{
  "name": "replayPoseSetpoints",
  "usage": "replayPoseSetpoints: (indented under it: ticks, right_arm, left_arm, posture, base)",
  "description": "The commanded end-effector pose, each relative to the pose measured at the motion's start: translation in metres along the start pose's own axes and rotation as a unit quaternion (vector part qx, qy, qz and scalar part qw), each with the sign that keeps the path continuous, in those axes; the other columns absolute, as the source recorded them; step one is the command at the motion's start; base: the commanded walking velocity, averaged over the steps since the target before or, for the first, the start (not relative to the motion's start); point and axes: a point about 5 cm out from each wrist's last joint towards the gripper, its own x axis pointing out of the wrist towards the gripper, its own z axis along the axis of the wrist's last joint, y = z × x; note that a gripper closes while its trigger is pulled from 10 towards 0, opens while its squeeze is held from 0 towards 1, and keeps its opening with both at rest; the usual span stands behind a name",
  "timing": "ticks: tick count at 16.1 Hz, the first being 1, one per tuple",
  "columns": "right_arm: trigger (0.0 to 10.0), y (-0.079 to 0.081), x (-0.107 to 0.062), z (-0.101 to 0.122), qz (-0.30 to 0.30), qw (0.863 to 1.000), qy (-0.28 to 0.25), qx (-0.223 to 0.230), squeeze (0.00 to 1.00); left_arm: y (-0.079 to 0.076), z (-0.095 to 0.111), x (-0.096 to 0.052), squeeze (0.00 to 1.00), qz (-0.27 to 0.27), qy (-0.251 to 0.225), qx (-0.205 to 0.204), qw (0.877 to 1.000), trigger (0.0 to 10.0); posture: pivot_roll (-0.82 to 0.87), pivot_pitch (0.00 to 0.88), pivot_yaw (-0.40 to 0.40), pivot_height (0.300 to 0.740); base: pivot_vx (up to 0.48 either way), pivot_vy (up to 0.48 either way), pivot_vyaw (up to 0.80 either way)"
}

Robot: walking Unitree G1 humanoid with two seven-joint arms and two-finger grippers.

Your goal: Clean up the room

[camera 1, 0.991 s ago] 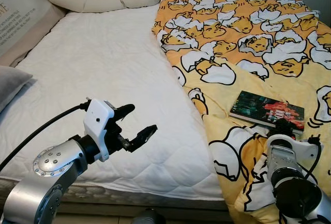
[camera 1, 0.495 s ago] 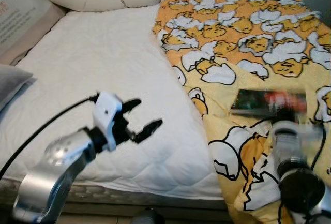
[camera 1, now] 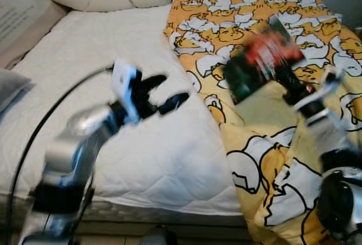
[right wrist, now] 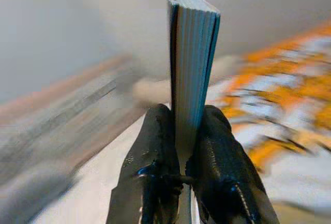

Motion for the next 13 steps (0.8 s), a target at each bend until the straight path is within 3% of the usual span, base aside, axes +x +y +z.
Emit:
replayPoseSetpoints:
  ticks: [1, 4, 7, 8, 9, 10, 13]
  right_arm:
    - [0.0, 0.015, 0.007, 0.010, 0.086, 0.996, 0.024, -0.018, 0.00]
    - [0.0, 0.042, 0.003, 0.019, 0.224, 0.970, 0.090, -0.028, 0.00]
    - [0.0, 0.056, -0.002, 0.023, 0.279, 0.951, 0.129, -0.028, 0.00]
    - [0.0, 0.061, -0.004, 0.025, 0.297, 0.945, 0.137, -0.025, 0.00]
    - [0.0, 0.065, -0.006, 0.026, 0.308, 0.940, 0.143, -0.021, 0.00]
    - [0.0, 0.067, -0.006, 0.026, 0.315, 0.938, 0.144, -0.017, 0.00]
    - [0.0, 0.077, -0.007, 0.026, 0.333, 0.932, 0.142, -0.008, 0.00]
  left_arm:
    - [0.005, 0.006, 0.001, 1.00, -0.018, -0.011, -0.016, 1.000, 10.0]
    - [0.023, 0.023, 0.008, 1.00, -0.035, -0.028, -0.036, 0.998, 10.0]
    - [0.039, 0.032, 0.008, 1.00, -0.042, -0.043, -0.083, 0.995, 10.0]
    - [0.041, 0.029, 0.008, 0.73, -0.071, -0.033, -0.115, 0.990, 10.0]
    - [0.039, 0.025, 0.009, 0.15, -0.105, -0.020, -0.134, 0.985, 10.0]
    - [0.035, 0.021, 0.010, 0.00, -0.123, -0.010, -0.139, 0.983, 10.0]
    - [0.026, -0.003, 0.017, 0.00, -0.171, 0.039, -0.160, 0.971, 10.0]
  posture:
    - [0.05, 0.000, 0.071, 0.740]
    - [0.03, 0.000, 0.076, 0.740]
    - [0.03, 0.000, 0.081, 0.740]
    - [0.03, 0.000, 0.083, 0.740]
    - [0.03, 0.000, 0.085, 0.740]
    - [0.03, 0.000, 0.087, 0.740]
    - [0.02, 0.000, 0.096, 0.740]
  base:
    - [0.000, 0.000, 0.00]
    - [0.000, 0.000, 0.00]
    - [0.000, 0.000, 0.00]
    - [0.000, 0.000, 0.00]
    - [0.000, 0.000, 0.00]
    - [0.000, 0.000, 0.00]
    - [0.000, 0.000, 0.00]
